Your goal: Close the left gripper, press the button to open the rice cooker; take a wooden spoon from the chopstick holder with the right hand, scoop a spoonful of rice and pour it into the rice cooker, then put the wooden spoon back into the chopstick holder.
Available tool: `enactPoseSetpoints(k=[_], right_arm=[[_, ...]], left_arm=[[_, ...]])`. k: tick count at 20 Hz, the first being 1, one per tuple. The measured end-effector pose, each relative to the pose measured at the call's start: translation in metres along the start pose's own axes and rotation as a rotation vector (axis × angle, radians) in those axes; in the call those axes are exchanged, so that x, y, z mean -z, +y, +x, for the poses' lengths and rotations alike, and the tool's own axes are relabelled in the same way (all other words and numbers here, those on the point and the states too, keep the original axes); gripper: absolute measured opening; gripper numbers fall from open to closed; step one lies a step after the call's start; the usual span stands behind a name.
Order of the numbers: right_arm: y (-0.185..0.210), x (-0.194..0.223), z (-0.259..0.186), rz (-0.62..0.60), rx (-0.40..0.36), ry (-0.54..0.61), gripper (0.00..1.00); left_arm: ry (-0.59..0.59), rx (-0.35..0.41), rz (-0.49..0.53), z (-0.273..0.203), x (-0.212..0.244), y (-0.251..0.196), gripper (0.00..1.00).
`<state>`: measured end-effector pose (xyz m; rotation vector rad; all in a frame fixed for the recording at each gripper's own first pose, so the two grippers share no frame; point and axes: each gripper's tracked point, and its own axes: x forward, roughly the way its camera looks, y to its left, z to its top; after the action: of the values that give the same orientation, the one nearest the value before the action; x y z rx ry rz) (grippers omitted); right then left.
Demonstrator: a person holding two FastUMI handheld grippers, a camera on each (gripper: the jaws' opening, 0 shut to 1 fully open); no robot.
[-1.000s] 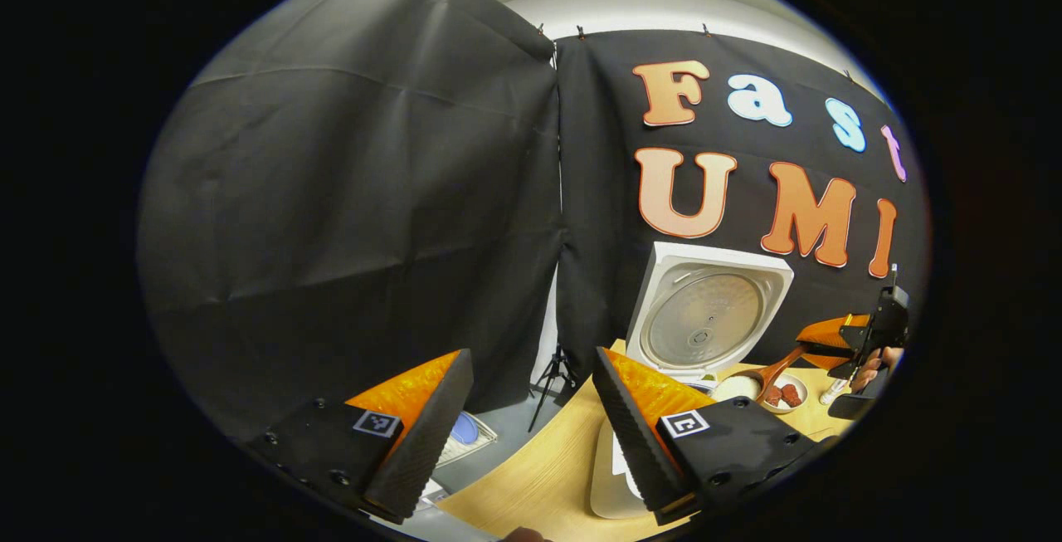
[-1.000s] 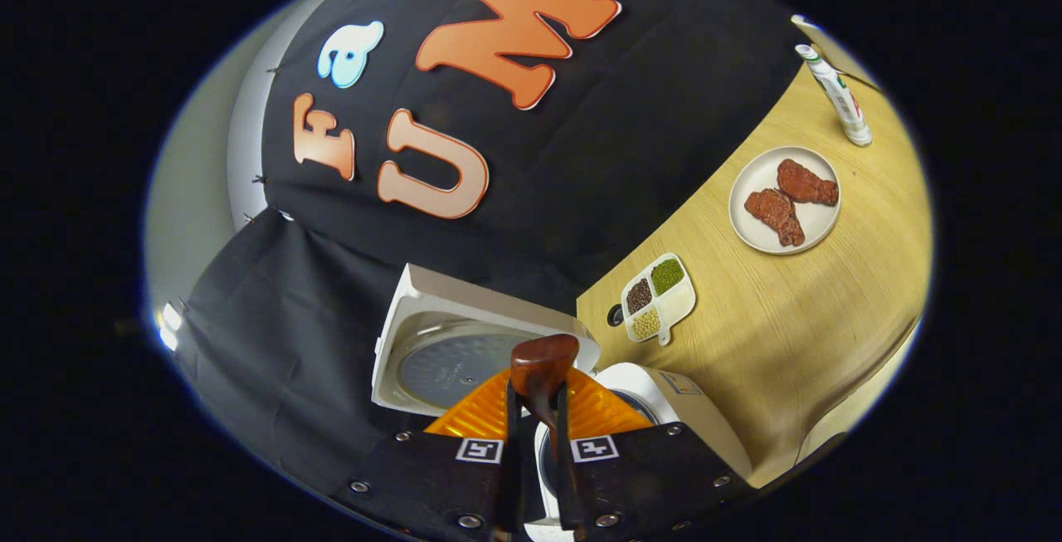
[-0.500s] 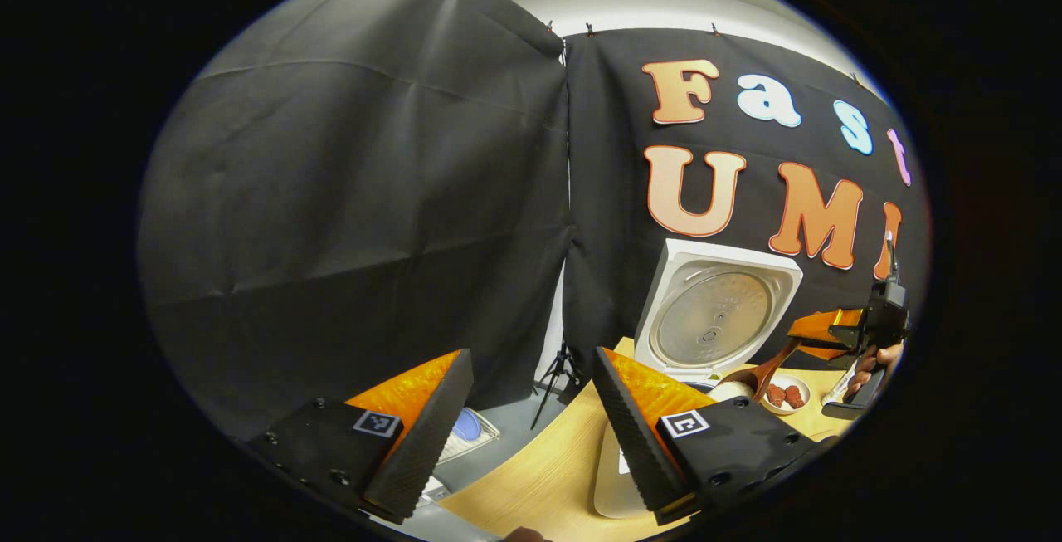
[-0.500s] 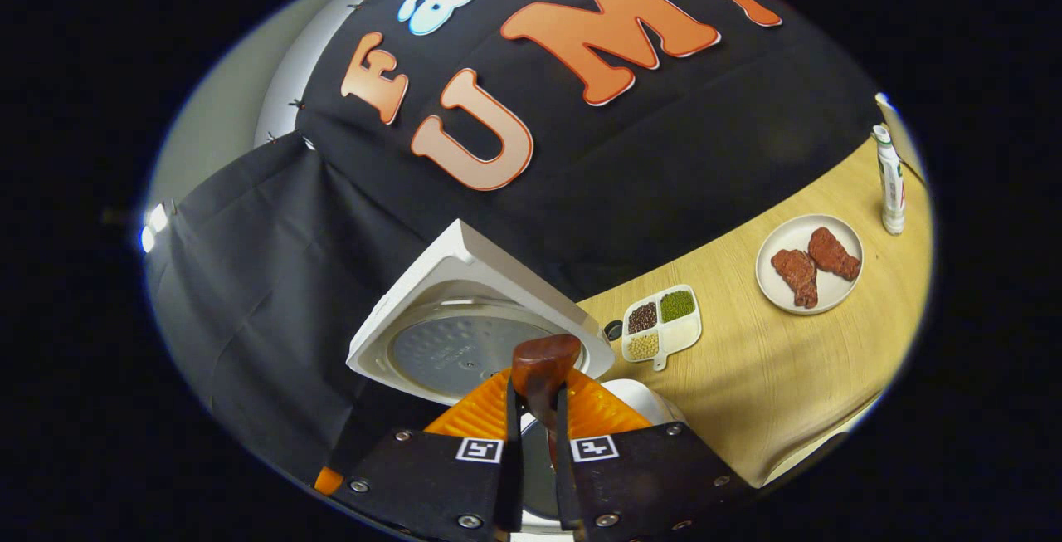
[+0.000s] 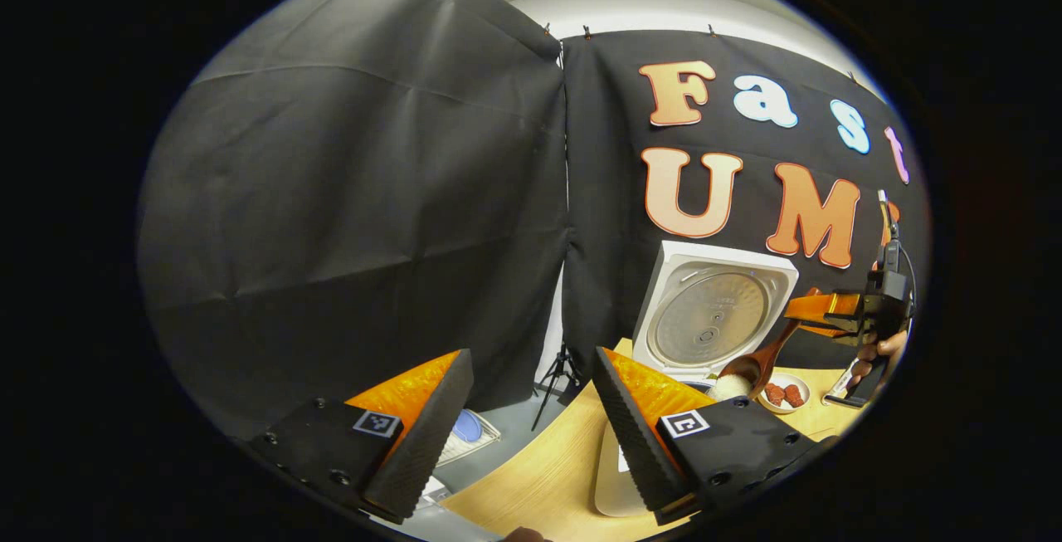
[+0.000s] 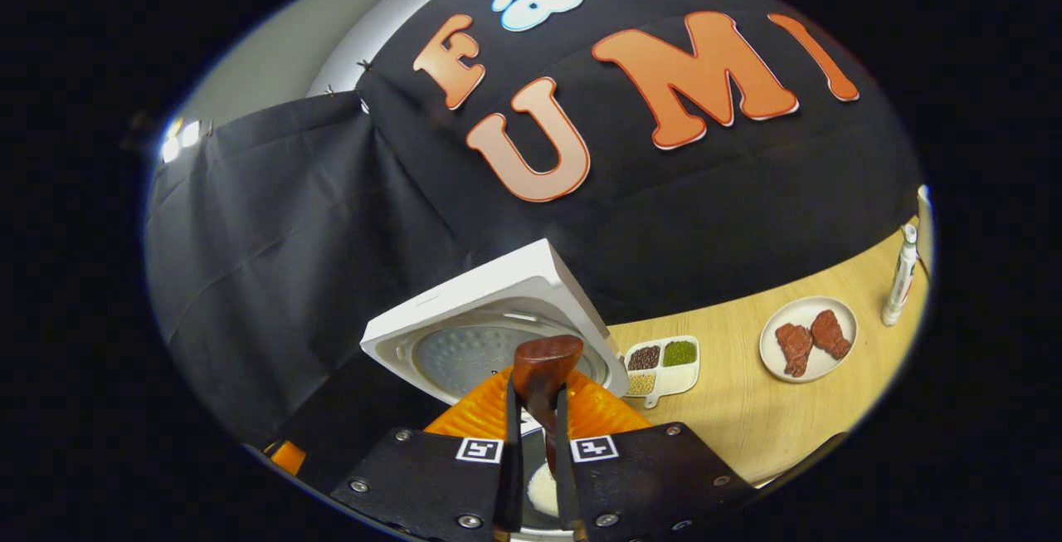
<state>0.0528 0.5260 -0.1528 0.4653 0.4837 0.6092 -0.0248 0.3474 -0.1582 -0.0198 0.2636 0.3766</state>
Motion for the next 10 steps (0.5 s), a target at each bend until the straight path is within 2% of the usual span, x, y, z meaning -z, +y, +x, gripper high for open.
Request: enactPoseSetpoints(k=[8, 10], right_arm=[[0.041, -0.025, -0.018, -0.241, -0.099, -0.076, 0.16], [0.048, -0.032, -0.022, -0.309, -0.102, -0.097, 0.15]], left_arm=[[-0.010, -0.009, 0.000, -0.007, -0.003, 0.002, 0.99], [-0.011, -0.011, -0.002, -0.010, -0.003, 0.003, 0.99]])
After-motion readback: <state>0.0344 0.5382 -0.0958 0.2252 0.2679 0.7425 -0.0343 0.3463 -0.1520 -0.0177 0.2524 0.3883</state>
